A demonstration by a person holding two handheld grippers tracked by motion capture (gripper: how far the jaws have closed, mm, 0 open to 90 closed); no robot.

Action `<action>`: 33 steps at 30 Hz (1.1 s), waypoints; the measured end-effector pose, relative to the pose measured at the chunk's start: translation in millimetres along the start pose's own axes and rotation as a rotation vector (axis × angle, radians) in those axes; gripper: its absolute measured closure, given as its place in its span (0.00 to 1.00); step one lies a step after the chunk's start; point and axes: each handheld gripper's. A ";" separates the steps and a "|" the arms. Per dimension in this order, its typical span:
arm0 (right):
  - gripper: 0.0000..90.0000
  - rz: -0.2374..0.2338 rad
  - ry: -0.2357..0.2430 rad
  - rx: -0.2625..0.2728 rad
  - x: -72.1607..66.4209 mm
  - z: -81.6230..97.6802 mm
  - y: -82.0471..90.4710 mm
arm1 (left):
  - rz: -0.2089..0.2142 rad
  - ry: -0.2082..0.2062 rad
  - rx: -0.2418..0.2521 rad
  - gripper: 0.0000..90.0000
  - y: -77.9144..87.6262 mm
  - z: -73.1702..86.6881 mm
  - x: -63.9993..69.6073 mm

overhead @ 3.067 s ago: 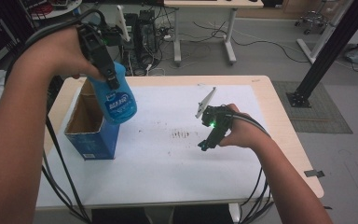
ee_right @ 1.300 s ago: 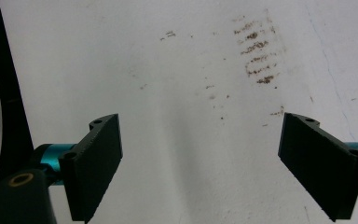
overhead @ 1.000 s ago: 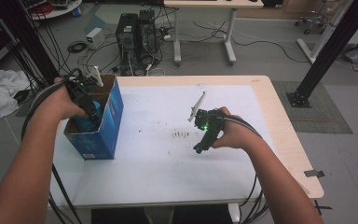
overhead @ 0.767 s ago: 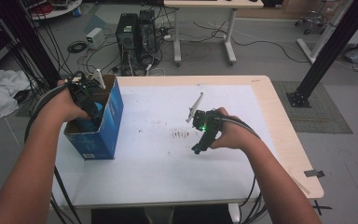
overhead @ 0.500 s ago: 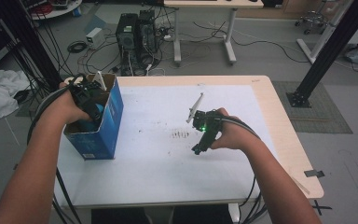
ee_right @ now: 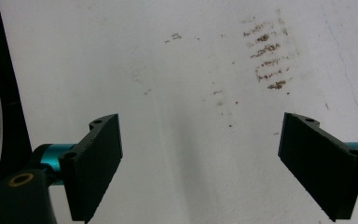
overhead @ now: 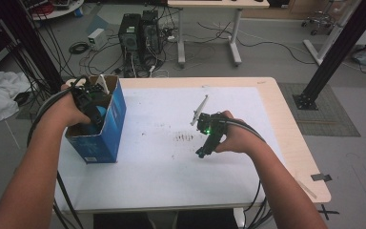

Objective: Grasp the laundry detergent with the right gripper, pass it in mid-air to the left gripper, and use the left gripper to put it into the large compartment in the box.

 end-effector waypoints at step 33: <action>0.14 0.011 0.002 0.019 -2.5 -2.1 8.4 | -0.032 -0.015 0.045 0.30 58.9 7.2 2.0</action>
Point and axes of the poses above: each handheld gripper's, and its own axes: y roughly backward along the jaws, z roughly out of its underside, x roughly to its right, and after that the axes turned 4 degrees about -z, right-handed
